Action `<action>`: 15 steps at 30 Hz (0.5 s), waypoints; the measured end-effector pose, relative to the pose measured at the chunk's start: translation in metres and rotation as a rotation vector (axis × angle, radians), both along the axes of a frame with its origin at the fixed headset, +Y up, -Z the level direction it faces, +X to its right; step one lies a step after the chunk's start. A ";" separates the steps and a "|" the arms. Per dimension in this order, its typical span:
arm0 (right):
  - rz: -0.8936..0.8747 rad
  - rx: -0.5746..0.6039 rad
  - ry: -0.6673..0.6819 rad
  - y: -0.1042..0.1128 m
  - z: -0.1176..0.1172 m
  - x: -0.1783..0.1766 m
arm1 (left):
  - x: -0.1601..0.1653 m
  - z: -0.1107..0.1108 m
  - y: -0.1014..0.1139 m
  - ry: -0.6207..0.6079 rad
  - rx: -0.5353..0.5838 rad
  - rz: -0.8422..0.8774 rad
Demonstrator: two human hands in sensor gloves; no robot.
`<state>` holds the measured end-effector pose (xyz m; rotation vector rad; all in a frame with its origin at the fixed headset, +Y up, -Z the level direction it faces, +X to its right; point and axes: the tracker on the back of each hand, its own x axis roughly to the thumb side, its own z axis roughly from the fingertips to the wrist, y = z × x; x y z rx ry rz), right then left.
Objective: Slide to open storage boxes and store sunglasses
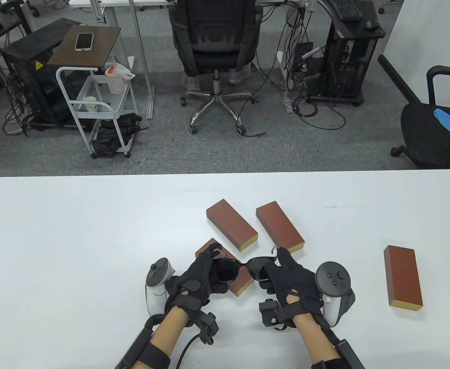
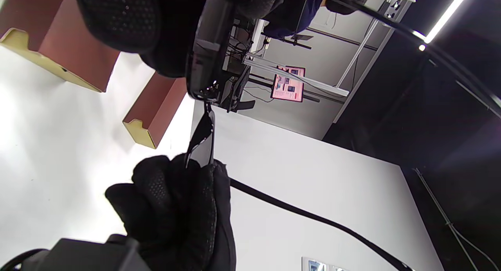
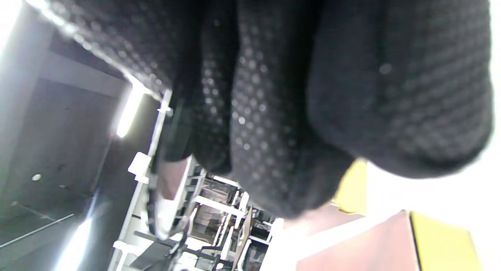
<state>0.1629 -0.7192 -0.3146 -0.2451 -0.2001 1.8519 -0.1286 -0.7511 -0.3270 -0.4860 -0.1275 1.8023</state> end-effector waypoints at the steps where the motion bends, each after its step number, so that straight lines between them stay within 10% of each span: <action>1: -0.013 -0.001 0.005 -0.001 0.000 0.000 | 0.000 0.000 0.000 0.001 -0.002 0.002; 15: -0.080 0.132 0.182 0.000 -0.002 -0.006 | -0.005 0.001 -0.001 0.032 -0.008 0.005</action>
